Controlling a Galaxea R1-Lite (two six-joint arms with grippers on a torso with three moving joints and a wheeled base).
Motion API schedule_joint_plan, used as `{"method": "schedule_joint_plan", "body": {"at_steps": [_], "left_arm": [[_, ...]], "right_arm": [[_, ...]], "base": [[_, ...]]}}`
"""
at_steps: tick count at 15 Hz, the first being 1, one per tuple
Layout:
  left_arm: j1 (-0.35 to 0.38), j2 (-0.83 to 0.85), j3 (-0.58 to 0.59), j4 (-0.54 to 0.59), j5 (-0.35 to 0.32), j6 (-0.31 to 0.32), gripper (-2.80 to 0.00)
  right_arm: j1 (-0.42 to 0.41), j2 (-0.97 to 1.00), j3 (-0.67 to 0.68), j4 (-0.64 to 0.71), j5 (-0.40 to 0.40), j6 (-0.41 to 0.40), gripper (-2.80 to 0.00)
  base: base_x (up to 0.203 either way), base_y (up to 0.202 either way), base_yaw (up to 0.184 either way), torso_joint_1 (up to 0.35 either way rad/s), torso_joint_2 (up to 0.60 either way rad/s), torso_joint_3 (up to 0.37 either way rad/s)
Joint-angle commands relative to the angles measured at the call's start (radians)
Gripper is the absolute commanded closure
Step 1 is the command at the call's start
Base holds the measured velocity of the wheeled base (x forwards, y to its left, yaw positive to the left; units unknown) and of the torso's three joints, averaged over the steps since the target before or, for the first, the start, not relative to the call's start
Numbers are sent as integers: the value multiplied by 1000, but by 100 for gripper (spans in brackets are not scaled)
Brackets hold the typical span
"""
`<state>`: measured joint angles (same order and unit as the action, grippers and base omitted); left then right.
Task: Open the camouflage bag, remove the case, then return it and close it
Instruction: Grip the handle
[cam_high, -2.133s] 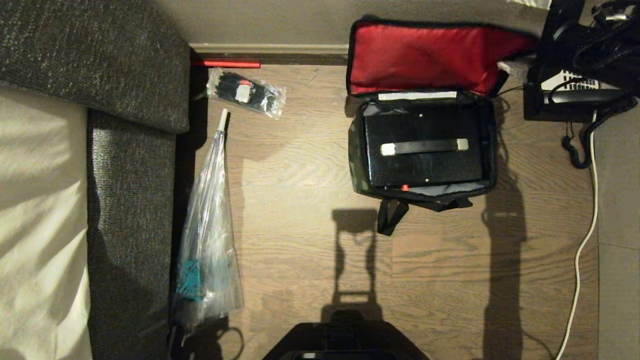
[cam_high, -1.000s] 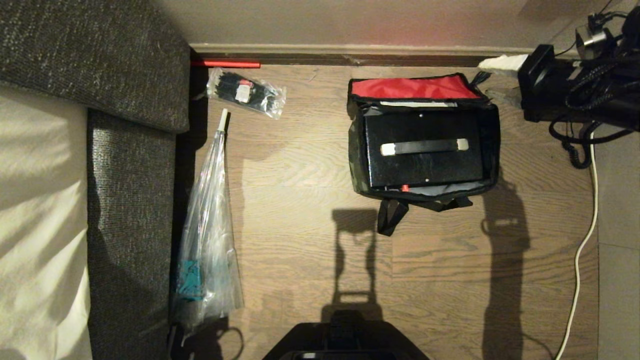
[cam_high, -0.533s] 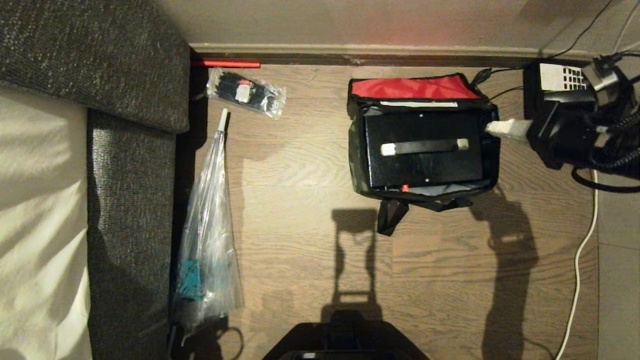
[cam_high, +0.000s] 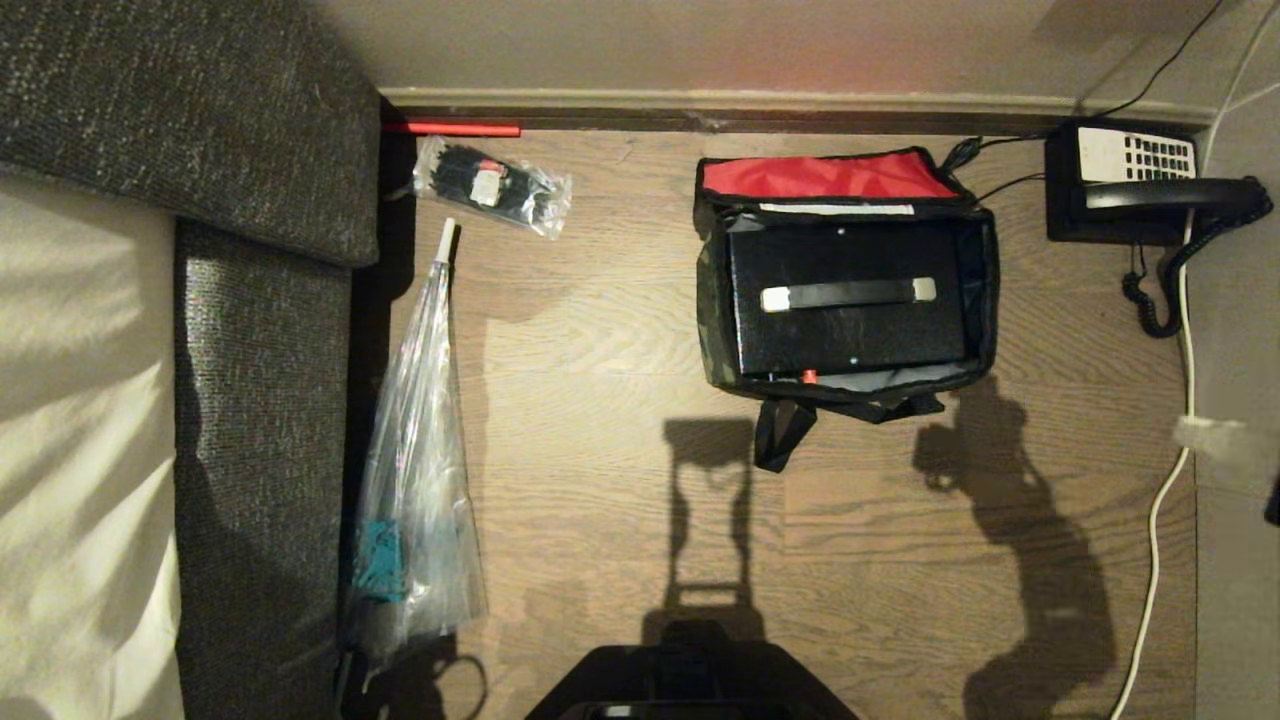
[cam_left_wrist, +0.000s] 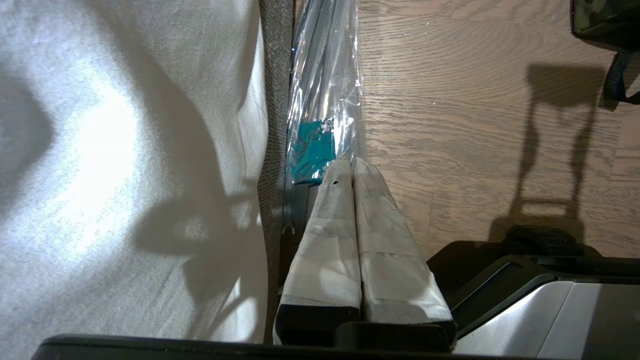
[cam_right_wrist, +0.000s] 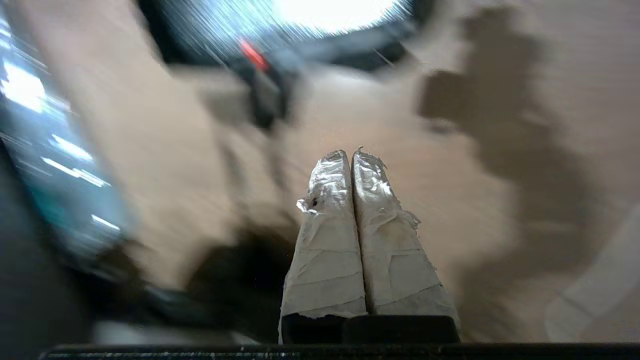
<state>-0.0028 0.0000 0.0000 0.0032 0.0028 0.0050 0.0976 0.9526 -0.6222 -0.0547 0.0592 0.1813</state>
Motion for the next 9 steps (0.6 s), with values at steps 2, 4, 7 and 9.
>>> {"method": "schedule_joint_plan", "body": {"at_steps": [2,4,7,9], "left_arm": [[0,0,2,0,0,0,0],[0,0,2,0,0,0,0],[0,0,1,0,0,0,0],[0,0,2,0,0,0,0]], "right_arm": [[-9,-234,43,157,-47,-101,0],[-10,-279,90,168,-10,-99,0],[-9,-298,17,273,72,6,0],[-9,-252,-50,332,109,85,0]], "base": [[0,0,0,0,0,0],[0,0,0,0,0,0],[0,0,0,0,0,0],[0,0,0,0,0,0]]}}
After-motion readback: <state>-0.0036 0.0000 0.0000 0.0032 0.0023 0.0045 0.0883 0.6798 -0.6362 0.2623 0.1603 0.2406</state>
